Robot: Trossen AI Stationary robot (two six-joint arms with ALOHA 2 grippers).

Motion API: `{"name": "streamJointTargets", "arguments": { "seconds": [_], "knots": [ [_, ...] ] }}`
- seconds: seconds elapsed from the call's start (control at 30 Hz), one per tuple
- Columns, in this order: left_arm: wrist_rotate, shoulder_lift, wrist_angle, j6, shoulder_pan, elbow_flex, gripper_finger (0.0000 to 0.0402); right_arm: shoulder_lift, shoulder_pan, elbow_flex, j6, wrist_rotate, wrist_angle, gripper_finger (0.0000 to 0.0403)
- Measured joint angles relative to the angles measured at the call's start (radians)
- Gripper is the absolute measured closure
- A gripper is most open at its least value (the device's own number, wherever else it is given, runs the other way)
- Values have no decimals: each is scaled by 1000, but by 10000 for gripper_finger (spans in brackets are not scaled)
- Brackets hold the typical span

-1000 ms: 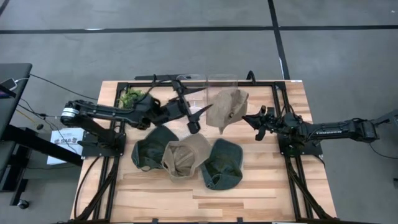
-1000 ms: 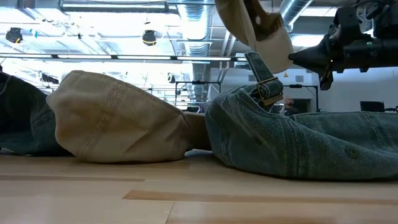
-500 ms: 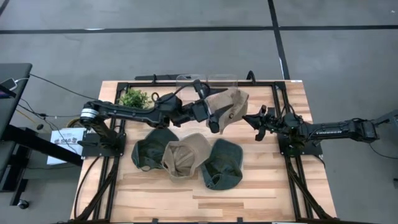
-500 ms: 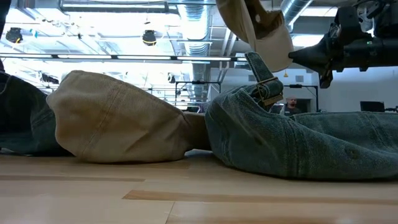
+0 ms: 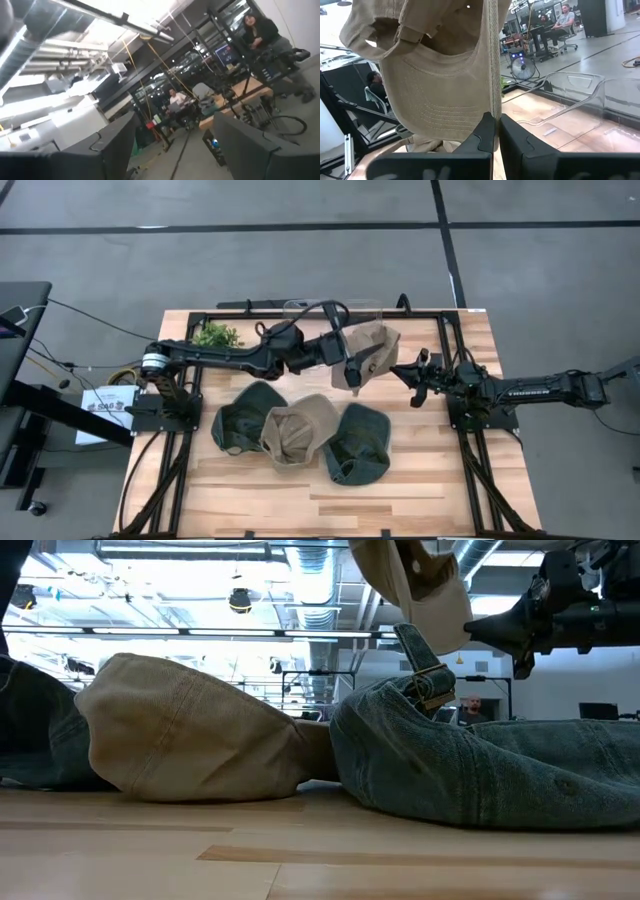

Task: Pick & Place hat
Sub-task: Put the right brown cap into the right transparent bin

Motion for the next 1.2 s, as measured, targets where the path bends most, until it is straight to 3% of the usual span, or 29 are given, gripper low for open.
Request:
{"name": "streamJointTargets", "arguments": {
  "seconds": [0.23, 0.87, 1.2],
  "knots": [
    [-2, 30, -6, -61, 48, -2, 137, -1, 9, 0, -1, -3, 5, 401],
    [-136, 38, 41, -76, 185, -2, 137, -1, 164, 1, -79, 3, 105, 401],
    [-215, 37, 146, 81, 194, -2, 137, -1, 162, 1, -105, -3, 96, 401]
  ]
}}
